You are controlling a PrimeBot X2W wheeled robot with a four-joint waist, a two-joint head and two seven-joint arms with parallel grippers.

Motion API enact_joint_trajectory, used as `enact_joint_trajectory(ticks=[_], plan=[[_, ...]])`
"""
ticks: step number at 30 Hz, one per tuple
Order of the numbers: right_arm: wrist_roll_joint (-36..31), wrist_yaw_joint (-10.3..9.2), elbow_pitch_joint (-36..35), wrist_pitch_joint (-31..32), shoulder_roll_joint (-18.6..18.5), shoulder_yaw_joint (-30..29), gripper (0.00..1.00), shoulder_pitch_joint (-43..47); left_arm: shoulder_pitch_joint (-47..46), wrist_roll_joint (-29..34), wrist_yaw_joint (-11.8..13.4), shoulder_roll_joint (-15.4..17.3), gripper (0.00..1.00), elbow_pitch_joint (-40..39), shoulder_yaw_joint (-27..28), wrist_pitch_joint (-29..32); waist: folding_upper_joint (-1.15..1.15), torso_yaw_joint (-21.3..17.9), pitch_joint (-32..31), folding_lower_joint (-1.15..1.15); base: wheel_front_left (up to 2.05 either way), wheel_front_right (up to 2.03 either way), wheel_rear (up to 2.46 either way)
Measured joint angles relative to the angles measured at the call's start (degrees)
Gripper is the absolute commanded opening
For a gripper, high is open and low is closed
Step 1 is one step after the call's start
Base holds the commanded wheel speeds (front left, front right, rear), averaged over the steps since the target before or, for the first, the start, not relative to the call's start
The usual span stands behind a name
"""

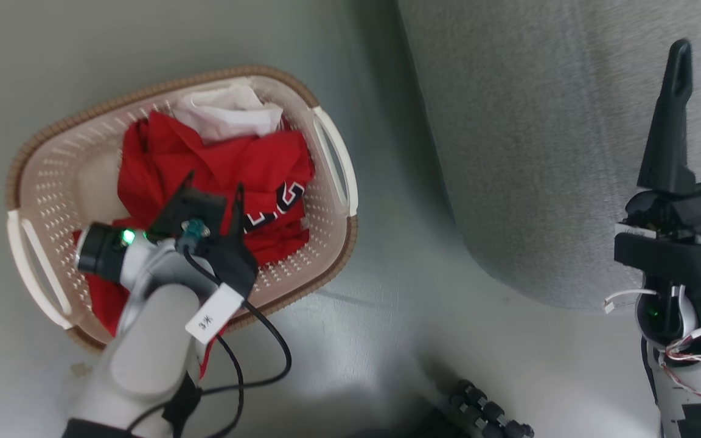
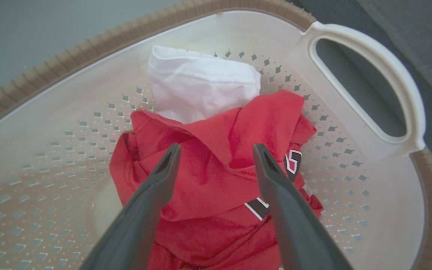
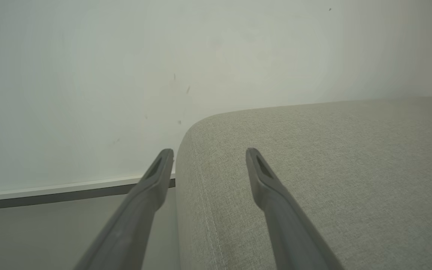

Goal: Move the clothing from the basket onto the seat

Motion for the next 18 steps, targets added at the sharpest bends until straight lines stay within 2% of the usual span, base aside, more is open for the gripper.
enact_joint_trajectory(ticks=[9,18], plan=[[0.15,1.29,0.31,0.00,1.15,-0.89,1.00,-3.07,-4.32,0.44,0.42,0.58,1.00,2.75,0.55,-0.09,0.00,-0.50,6.17,0.00,0.00,0.00,0.00],[-0.75,2.82,0.43,0.00,1.63,-0.96,1.00,-5.20,-7.07,0.44,0.91,0.44,1.00,6.01,0.93,-1.07,0.00,-0.89,9.08,-0.01,0.00,0.00,0.00]])
